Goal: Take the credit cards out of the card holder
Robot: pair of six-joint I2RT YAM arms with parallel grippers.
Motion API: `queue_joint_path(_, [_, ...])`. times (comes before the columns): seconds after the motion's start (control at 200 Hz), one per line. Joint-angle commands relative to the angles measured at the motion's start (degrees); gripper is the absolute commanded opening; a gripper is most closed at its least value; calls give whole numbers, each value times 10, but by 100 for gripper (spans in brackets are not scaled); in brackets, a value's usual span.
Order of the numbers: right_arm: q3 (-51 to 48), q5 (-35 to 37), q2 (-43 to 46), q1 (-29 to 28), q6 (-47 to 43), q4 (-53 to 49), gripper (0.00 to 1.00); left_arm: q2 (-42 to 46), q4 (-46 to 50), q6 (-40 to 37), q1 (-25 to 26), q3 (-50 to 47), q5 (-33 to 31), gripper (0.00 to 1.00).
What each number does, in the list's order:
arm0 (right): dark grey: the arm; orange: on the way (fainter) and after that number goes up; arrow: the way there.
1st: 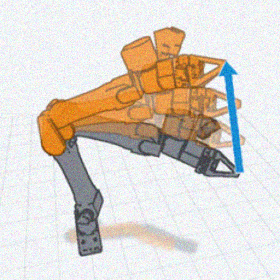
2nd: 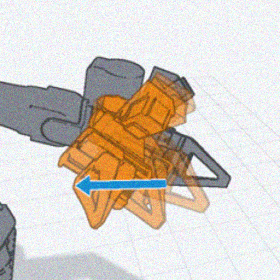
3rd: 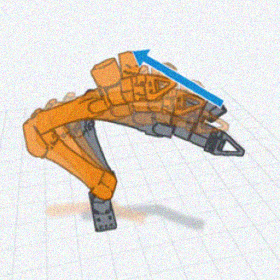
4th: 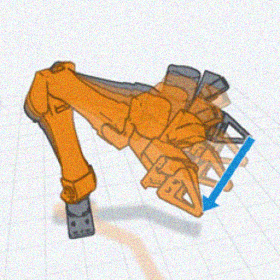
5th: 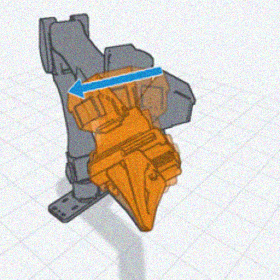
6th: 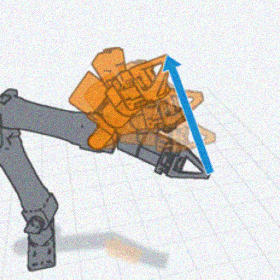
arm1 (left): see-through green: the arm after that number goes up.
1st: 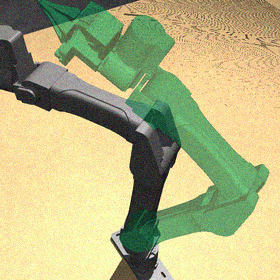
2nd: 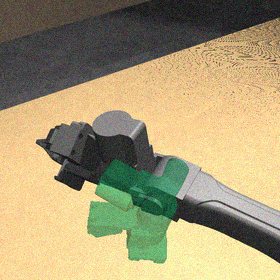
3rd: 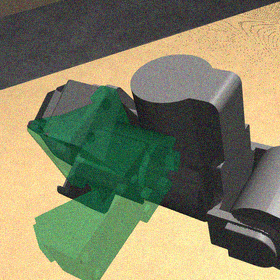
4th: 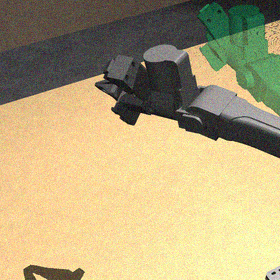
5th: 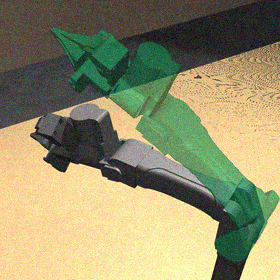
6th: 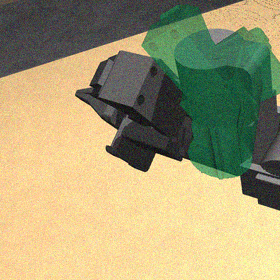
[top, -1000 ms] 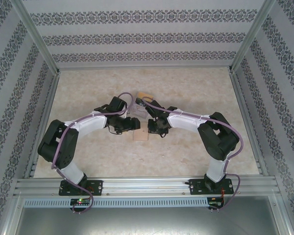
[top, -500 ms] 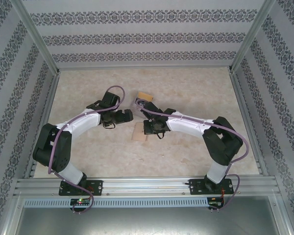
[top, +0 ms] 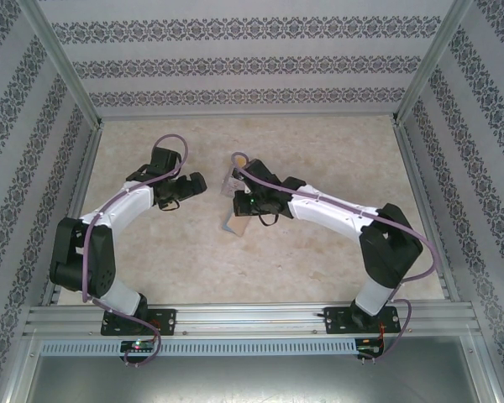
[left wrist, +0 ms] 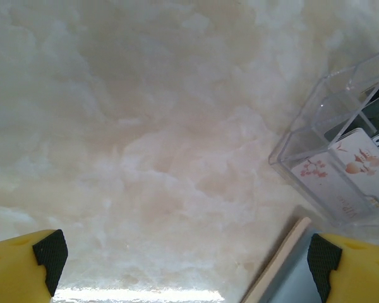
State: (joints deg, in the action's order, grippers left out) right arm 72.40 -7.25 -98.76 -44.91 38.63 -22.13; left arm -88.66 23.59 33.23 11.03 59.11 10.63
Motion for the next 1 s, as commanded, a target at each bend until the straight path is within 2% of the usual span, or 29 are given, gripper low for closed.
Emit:
queue_joint_path(0.0, [18, -15, -23, 12, 5, -1, 8, 20, 15, 6, -4, -2, 2, 99])
queue_joint_path(0.325, [-101, 1, 36, 76, 15, -16, 8, 1, 18, -5, -3, -12, 118, 99])
queue_joint_path(0.42, [-130, 18, 39, 89, 7, -18, 8, -14, 11, 1, -3, -14, 187, 100])
queue_joint_path(0.58, [-155, 43, 30, 105, -1, -10, 12, -48, -12, 6, 16, -10, 326, 92])
queue_joint_path(0.714, [-148, 53, 10, 106, 5, -6, 13, -80, 37, -24, 50, 26, 327, 87])
queue_joint_path(0.994, [-127, 54, -20, 106, 4, -3, 12, -112, 37, -7, 93, 28, 291, 69])
